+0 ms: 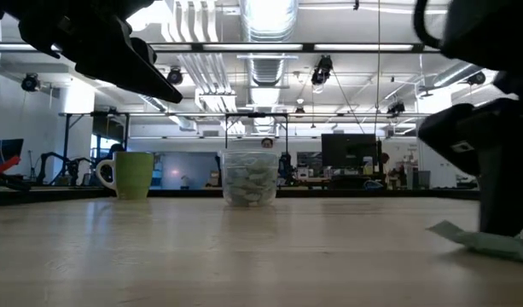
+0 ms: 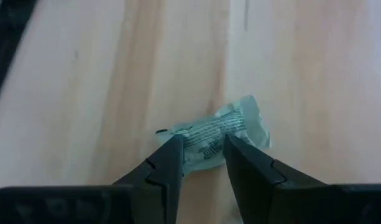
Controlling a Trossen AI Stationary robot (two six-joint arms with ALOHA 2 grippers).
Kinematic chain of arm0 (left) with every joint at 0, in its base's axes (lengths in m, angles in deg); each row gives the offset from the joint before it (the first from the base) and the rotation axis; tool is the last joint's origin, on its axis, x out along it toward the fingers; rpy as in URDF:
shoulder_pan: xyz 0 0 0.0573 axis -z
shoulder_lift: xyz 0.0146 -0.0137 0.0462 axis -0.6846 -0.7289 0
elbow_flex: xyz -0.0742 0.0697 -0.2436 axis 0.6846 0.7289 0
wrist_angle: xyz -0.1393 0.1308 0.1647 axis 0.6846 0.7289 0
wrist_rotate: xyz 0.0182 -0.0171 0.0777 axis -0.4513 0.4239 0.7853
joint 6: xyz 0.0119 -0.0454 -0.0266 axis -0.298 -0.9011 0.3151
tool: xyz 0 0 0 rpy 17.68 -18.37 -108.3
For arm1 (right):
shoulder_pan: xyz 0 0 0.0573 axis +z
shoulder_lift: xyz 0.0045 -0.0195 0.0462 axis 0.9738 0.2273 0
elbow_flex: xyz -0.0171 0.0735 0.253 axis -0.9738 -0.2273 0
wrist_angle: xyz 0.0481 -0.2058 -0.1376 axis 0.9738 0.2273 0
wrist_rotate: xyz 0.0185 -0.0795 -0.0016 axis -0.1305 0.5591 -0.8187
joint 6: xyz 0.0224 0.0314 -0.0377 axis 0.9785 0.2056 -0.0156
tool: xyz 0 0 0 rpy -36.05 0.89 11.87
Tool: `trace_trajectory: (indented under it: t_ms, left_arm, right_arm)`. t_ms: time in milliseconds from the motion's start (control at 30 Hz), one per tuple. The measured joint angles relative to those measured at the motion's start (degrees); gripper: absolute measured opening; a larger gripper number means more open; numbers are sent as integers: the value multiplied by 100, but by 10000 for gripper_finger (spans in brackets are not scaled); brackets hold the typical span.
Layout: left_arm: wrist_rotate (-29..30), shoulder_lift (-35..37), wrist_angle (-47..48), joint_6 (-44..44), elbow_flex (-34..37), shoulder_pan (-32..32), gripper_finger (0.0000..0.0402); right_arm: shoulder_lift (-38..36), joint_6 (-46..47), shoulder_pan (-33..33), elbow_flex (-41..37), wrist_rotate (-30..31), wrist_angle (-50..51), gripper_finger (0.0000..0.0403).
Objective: Pick and place Stevia / Truvia into bins
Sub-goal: Put the green stevia packet into the transparent container
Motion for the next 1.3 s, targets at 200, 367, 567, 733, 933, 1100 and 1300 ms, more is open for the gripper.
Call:
trace_trajectory:
  t_ms: [200,367,567,733,933,1100,1300]
  left_arm:
    - [-17,0,22,0,2,0,183]
    - [-17,0,24,-2,2,0,183]
    - [-100,0,31,-13,2,2,183]
    - [-136,0,29,-35,2,2,183]
    - [-149,0,29,-24,2,2,183]
    - [-149,0,29,-7,2,2,183]
    - [-149,0,18,-9,2,4,183]
  right_arm:
    - [750,-345,-181,642,-173,-60,110]
    - [1055,-1131,-535,1259,-155,175,101]
    - [1103,-1707,-1255,1838,-33,900,88]
    - [1080,-1784,-1724,2034,-200,1360,79]
    - [736,-1933,-1668,2008,-296,1390,77]
    - [368,-2022,-1426,1933,-309,1416,77]
    - [84,-1881,-1183,1611,-153,1379,97]
